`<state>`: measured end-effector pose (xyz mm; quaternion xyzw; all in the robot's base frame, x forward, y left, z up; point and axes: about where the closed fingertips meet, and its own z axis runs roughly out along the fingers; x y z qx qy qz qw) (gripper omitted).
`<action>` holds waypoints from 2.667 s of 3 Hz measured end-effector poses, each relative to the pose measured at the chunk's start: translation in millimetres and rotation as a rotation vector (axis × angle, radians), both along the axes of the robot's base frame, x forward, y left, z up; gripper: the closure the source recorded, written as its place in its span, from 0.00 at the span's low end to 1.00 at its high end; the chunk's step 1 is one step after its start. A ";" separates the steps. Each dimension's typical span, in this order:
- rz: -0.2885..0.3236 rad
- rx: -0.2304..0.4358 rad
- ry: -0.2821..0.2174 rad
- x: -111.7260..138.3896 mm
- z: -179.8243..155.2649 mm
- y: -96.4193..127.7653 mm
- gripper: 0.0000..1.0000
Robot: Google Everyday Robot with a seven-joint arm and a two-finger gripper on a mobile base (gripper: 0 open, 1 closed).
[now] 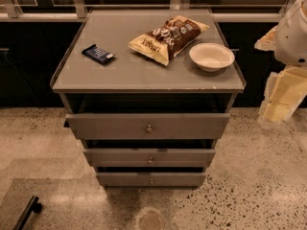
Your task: Open top drawer
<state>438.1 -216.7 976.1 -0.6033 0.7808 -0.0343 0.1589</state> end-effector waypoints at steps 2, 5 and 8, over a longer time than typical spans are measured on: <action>-0.009 0.036 -0.069 -2.4 2.8 3.2 0.00; -0.070 0.546 -0.193 62.1 -126.2 20.9 0.00; -0.141 0.627 -0.272 117.9 -153.3 19.7 0.42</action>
Offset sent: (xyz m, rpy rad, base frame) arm -0.0088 0.0079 0.0079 0.1217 -0.2148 -0.0296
